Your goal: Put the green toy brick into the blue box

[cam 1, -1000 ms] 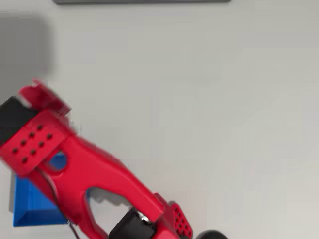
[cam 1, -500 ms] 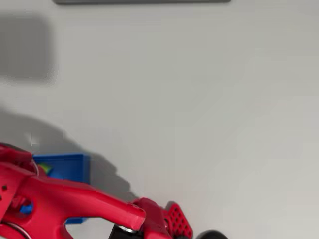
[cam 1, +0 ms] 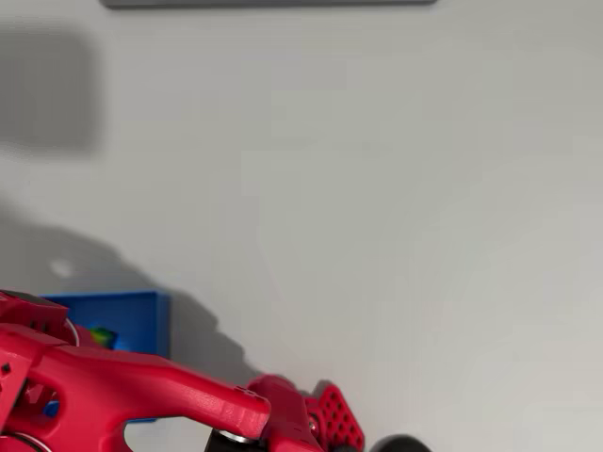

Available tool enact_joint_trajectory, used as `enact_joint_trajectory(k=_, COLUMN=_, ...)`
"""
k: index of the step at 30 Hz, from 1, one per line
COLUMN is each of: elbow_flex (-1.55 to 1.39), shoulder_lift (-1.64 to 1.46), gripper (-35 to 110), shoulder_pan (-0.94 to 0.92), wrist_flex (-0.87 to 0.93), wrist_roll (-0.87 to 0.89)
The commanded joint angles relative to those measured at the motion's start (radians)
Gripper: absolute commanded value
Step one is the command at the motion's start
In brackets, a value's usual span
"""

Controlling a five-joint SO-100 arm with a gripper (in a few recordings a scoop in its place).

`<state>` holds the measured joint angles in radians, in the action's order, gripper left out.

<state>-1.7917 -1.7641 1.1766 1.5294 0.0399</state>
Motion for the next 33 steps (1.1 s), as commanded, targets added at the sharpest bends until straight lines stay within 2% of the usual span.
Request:
enact_joint_trajectory(k=1, elbow_flex=0.002, shoulder_lift=-0.048, gripper=14, shoulder_pan=0.026, wrist_flex=0.018, wrist_roll=0.014)
enact_joint_trajectory(k=6, elbow_flex=-0.005, shoulder_lift=-0.052, gripper=25, shoulder_pan=0.026, wrist_flex=0.018, wrist_roll=0.025)
enact_joint_trajectory(k=11, elbow_flex=0.009, shoulder_lift=-0.052, gripper=27, shoulder_pan=0.025, wrist_flex=0.018, wrist_roll=0.026)
enact_joint_trajectory(k=14, elbow_flex=0.032, shoulder_lift=-0.051, gripper=23, shoulder_pan=0.021, wrist_flex=0.018, wrist_roll=0.04)
enact_joint_trajectory(k=19, elbow_flex=0.066, shoulder_lift=-0.051, gripper=0, shoulder_pan=-0.02, wrist_flex=0.018, wrist_roll=0.066)
enact_joint_trajectory(k=25, elbow_flex=0.12, shoulder_lift=-0.052, gripper=0, shoulder_pan=-0.153, wrist_flex=0.017, wrist_roll=0.075)
enact_joint_trajectory(k=33, elbow_flex=0.227, shoulder_lift=-0.054, gripper=0, shoulder_pan=-0.42, wrist_flex=0.015, wrist_roll=0.064)
